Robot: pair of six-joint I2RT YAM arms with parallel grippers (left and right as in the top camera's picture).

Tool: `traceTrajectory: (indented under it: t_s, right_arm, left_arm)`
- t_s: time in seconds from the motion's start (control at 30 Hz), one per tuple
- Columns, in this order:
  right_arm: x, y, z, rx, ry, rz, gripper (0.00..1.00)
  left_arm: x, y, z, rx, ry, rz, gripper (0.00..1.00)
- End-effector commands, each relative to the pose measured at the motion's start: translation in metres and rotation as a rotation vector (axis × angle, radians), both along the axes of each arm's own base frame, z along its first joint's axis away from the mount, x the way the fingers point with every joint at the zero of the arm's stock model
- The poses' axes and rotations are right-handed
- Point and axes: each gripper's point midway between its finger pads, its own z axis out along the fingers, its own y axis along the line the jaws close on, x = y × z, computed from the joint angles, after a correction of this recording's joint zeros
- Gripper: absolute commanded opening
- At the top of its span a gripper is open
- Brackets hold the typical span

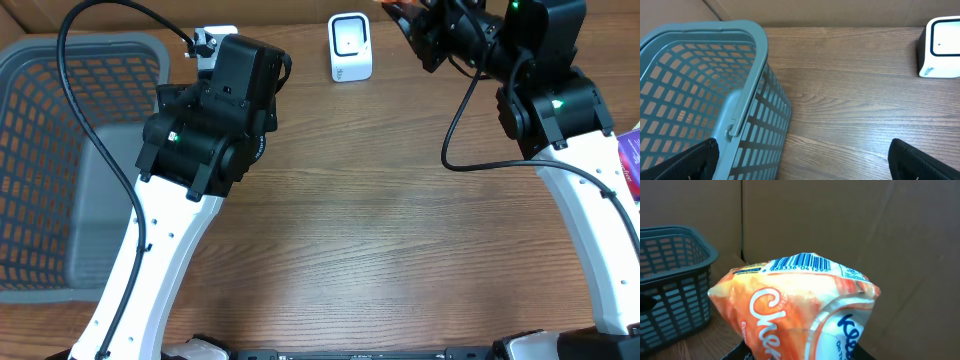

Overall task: Scan the item barcode
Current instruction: 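Hold the tissue pack's barcode against the scanner window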

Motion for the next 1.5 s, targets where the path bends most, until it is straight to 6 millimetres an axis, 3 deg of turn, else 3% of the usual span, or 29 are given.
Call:
traceTrajectory:
  t_s: [0.0,0.47,0.73,0.87,0.97,1.13,1.17,1.2,1.33,1.37,1.47]
  right_arm:
    - [-0.007,0.000,0.018,-0.006,-0.067,0.024,0.34]
    - [-0.014,0.008,0.038,-0.174,-0.374,0.109,0.37]
    - [-0.013,0.008,0.041,-0.201,-0.422,0.110,0.38]
    - [-0.012,0.008,0.032,-0.208,-0.383,0.112,0.37]
    - [0.001,0.002,0.010,-0.235,-0.292,0.061,0.38]
    - [0.043,-0.010,-0.056,-0.321,-0.116,-0.053,0.38]
    - [0.051,-0.010,-0.069,-0.334,-0.089,-0.063,0.40]
    - [0.058,-0.010,-0.082,-0.345,-0.065,-0.071,0.49]
    - [0.091,-0.008,-0.136,-0.380,0.005,-0.091,0.53]
    - [0.101,-0.011,-0.146,-0.394,0.008,-0.121,0.52]
    - [0.144,-0.035,-0.175,-0.459,-0.016,-0.319,0.30]
  left_arm:
    - [0.002,0.003,-0.004,0.028,0.016,-0.001,1.00]
    - [0.002,0.003,-0.004,0.028,0.016,-0.001,1.00]
    - [0.002,0.003,-0.004,0.028,0.016,-0.001,1.00]
    - [0.002,0.003,-0.004,0.028,0.016,-0.001,1.00]
    - [0.002,0.003,-0.004,0.028,0.016,-0.001,1.00]
    - [0.002,0.003,-0.004,0.028,0.016,-0.001,1.00]
    - [0.002,0.003,-0.004,0.028,0.016,-0.001,1.00]
    - [0.002,0.003,-0.004,0.028,0.016,-0.001,1.00]
    - [0.002,0.003,-0.004,0.028,0.016,-0.001,1.00]
    - [0.002,0.003,-0.004,0.028,0.016,-0.001,1.00]
    - [0.002,0.003,-0.004,0.028,0.016,-0.001,1.00]
